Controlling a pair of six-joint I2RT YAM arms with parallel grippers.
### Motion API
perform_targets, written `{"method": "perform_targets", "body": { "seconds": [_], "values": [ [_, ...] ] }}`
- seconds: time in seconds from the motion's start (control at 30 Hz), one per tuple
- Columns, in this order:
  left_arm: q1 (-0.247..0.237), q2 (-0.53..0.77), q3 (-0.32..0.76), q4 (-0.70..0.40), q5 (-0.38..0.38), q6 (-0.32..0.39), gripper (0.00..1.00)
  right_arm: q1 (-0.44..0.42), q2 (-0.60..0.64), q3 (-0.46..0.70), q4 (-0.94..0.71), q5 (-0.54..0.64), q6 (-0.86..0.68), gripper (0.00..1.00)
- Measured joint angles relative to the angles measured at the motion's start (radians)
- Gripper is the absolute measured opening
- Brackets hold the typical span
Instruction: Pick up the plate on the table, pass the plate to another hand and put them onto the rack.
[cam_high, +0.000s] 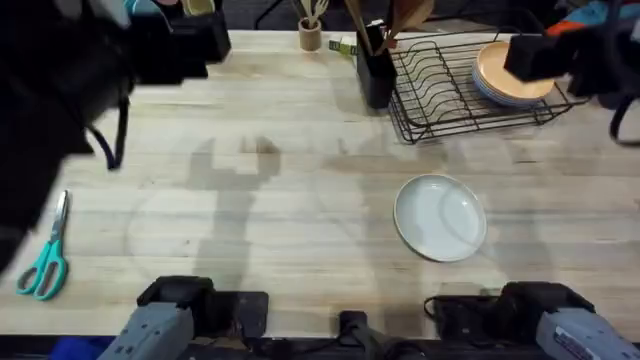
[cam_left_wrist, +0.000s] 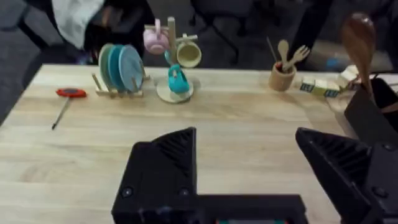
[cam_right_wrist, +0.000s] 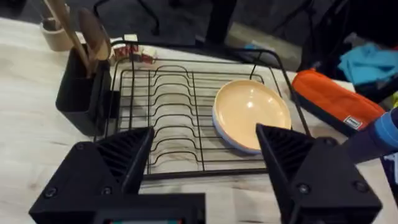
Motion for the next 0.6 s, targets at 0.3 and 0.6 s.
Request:
{"method": "perform_targets", "body": {
  "seconds": [0.3, 0.6],
  "values": [
    [0.000, 0.180, 0.223, -0.136, 0.029, 0.000, 0.993, 0.000, 0.163, 0.203, -0.121, -0.001, -0.009, 0.993],
    [0.000, 0.185, 0.227, -0.151, 0.047, 0.000, 0.994, 0.000, 0.166, 0.203, -0.128, -0.017, -0.011, 0.993]
  ]
}}
